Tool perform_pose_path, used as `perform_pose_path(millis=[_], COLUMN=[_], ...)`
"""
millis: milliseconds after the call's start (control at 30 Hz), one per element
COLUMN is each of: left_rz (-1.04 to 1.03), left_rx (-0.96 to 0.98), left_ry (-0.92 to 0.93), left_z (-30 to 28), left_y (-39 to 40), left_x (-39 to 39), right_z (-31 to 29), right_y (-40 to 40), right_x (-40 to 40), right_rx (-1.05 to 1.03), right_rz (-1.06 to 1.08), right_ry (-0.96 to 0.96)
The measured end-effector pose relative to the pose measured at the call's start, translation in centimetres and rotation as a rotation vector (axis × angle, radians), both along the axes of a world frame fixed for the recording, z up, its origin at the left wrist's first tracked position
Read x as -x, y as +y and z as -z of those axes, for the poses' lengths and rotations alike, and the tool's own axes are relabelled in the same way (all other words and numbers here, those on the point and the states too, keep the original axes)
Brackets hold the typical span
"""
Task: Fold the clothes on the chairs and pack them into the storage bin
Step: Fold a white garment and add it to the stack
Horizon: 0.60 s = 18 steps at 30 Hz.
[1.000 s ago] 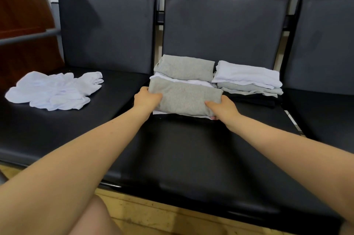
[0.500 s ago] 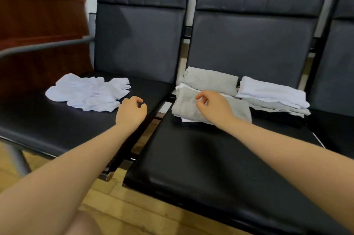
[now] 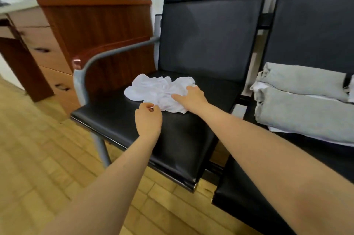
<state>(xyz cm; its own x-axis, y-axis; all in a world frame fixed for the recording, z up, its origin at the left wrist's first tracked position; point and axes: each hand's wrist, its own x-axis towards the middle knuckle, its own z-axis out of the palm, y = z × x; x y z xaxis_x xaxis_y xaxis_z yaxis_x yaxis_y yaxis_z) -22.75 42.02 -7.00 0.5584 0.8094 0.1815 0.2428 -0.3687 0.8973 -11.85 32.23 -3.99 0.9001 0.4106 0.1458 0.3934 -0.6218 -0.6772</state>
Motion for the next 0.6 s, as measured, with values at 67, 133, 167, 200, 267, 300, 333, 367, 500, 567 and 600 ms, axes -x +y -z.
perform_pose_path(millis=[67,133,167,200,267,300,333,367,500,567,600], left_rz=[-0.019,-0.031,-0.035,-0.036,-0.017,0.002,0.024,0.050,0.189,0.286,0.321], left_rx=[-0.032,-0.042,-0.032,-0.026,-0.008,0.012,0.042,0.076,0.355,0.475,0.458], left_ry=[0.006,0.003,0.003,0.009,0.024,0.028,0.033,0.032,-0.131,-0.200,-0.207], left_z=[0.2,0.1,0.0,-0.1,-0.3,-0.4,-0.7,-0.8,-3.3,-5.1,-5.9], left_y=[-0.1,-0.4,-0.6,-0.6,-0.6,-0.6,-0.8,-0.8,-4.0,-6.5,-7.8], left_x=[-0.2,-0.3,-0.3,-0.3,-0.2,0.0,0.2,0.5,1.9,2.6,2.8], right_z=[1.6,2.8,3.2,3.3,2.3,1.4,0.2,-0.9,-5.7,-7.5,-8.3], right_y=[1.5,1.3,1.0,0.7,-0.3,-0.8,-1.5,-2.2,-7.4,-9.6,-10.7], right_x=[-0.3,0.0,0.2,0.5,1.4,1.7,2.1,2.3,3.9,4.9,5.6], right_rx=[0.143,0.193,0.188,0.161,0.000,-0.123,-0.254,-0.397,-0.918,-0.947,-0.951], right_rz=[0.022,0.028,0.021,-0.003,-0.046,-0.043,-0.019,0.030,0.014,-0.024,-0.017], right_ry=[-0.004,-0.085,-0.130,-0.155,-0.082,0.007,0.129,0.271,0.653,0.595,0.590])
